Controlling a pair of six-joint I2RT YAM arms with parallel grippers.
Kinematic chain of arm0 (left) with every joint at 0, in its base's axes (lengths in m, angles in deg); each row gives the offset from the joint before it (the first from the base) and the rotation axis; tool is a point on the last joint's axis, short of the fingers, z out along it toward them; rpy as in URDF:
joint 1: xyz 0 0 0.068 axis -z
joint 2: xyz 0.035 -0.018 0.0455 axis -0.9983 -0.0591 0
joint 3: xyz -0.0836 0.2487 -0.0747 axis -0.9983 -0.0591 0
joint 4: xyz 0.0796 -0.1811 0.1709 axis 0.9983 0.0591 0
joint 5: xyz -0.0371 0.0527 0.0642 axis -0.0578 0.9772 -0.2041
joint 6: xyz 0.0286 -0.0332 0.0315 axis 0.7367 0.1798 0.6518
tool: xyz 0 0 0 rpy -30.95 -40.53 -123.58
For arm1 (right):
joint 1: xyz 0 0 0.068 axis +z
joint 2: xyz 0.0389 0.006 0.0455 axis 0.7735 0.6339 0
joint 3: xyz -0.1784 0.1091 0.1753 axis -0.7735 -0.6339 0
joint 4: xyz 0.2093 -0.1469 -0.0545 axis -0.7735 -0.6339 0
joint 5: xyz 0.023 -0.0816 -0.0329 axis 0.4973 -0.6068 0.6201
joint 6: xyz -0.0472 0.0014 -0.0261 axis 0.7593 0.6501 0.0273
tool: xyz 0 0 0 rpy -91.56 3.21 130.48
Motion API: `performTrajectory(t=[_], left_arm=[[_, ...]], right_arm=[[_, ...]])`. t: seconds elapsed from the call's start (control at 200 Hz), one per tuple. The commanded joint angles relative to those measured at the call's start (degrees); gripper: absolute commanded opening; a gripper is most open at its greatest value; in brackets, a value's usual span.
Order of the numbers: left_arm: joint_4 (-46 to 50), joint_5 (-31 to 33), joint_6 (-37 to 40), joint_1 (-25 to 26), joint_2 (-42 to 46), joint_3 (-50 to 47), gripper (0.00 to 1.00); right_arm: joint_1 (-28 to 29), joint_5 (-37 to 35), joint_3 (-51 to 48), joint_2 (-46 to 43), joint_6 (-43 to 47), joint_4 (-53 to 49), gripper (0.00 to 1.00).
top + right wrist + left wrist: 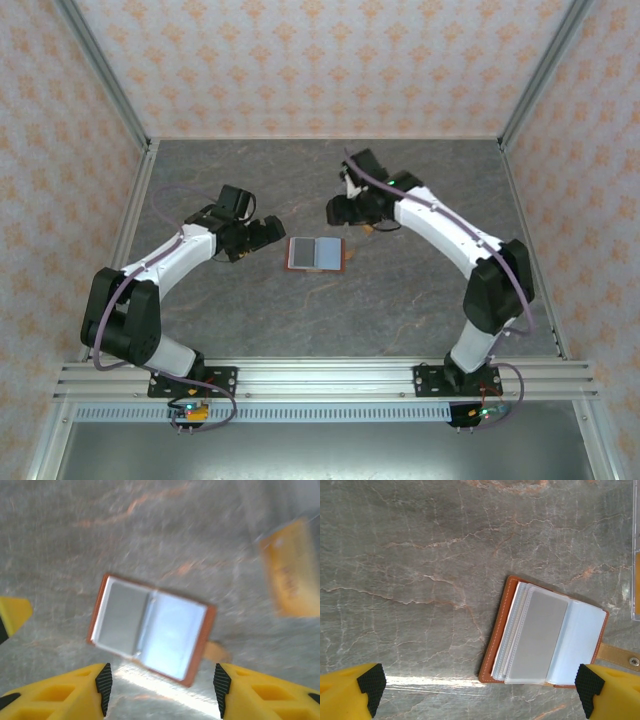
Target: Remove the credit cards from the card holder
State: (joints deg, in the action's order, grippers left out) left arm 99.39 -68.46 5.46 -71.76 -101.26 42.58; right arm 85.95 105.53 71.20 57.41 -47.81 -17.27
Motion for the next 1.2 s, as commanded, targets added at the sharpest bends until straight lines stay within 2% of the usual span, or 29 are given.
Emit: performTrajectory(t=[0.0,0.265,0.49,0.781,0.901,1.011,1.191], left_arm=[[1.4,2.36,-1.18,-0.63,1.51,-0.75,1.0],[0.44,1.38,-1.66,-0.84,0.03,-0.82,1.0],[-0.28,-0.42,-1.99,-0.88,-0.7,-1.45,0.99],[-2.22,-7.24,-2.89,-0.65,-2.33,-1.32,0.83],[-2.11,-9.89,-0.72,-0.36,-3.01,-0.47,0.75],[-1.72,-8.38,0.39,0.59,-4.0,0.66,0.71],[-5.56,-10.82,-1.4,3.01,-6.61,0.84,0.59]], right_arm=[[3.09,0.91,-1.18,4.0,-8.69,4.36,0.58],[7.41,-2.04,5.14,17.16,-9.73,2.29,0.52],[7.53,-6.05,7.29,21.64,-10.26,0.8,0.49],[7.17,-5.41,4.06,23.17,-10.09,2.41,0.36],[6.77,-4.99,2.3,22.78,-10.51,3.81,0.31],[6.38,-4.03,0.64,22.09,-10.99,5.7,0.3],[5.85,-3.4,-0.13,21.87,-10.7,6.18,0.29]])
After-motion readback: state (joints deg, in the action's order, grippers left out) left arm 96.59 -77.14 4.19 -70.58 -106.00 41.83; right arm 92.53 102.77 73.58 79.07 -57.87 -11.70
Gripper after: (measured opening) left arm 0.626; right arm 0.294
